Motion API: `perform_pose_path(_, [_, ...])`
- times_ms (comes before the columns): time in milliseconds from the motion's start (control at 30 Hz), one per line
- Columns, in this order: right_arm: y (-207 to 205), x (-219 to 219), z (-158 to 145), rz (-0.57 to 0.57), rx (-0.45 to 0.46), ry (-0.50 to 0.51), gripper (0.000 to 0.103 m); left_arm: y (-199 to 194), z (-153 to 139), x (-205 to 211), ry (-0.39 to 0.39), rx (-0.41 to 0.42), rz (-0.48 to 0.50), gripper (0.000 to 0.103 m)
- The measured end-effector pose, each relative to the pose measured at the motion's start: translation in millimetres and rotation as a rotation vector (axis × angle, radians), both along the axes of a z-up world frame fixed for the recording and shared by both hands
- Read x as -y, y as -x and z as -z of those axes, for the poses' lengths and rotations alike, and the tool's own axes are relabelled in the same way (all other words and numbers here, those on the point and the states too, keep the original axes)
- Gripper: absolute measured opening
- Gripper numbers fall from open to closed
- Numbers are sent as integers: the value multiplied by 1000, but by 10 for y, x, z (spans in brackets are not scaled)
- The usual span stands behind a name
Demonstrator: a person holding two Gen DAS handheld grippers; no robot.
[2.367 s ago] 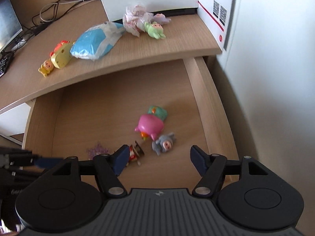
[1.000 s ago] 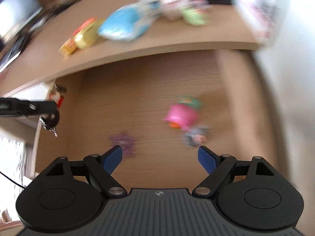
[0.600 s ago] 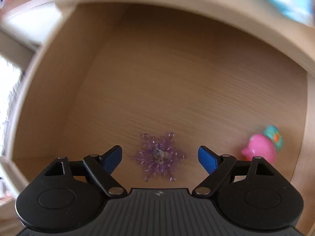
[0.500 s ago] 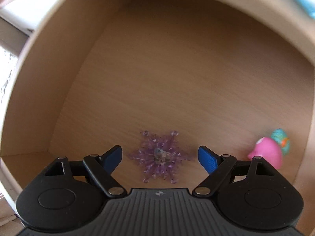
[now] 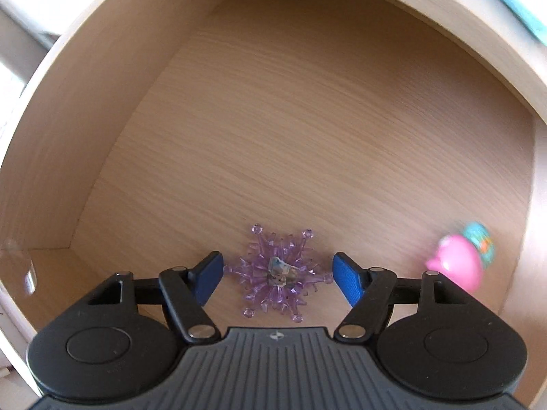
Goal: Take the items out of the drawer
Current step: 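Carry figure to desktop with left tool while right tool grasps purple snowflake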
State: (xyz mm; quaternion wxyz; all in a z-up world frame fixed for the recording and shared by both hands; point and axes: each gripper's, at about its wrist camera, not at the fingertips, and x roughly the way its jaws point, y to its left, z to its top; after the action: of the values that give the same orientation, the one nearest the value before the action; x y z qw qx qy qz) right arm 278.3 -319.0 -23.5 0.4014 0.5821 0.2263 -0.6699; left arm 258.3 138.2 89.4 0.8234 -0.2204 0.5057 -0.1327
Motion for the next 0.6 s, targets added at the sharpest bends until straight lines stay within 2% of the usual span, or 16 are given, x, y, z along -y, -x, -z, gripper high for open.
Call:
perform_pose_path(200, [40,-410,-431,135,-66,84,71,-82,120,133,-6,-28,59,31])
perform_pose_path(333, [5,-709,-778,229,-143,156,71,-167,158,259,-7,-31,114,31])
perform_pose_path(467, [-32,-998,-1032,327,-184,211,71,-280,144,403,-16,-14,170,31])
perform_pose_path(600, [16,-1293,-1177,418,-216,255,71,-438,46,523,-16,22,184,31])
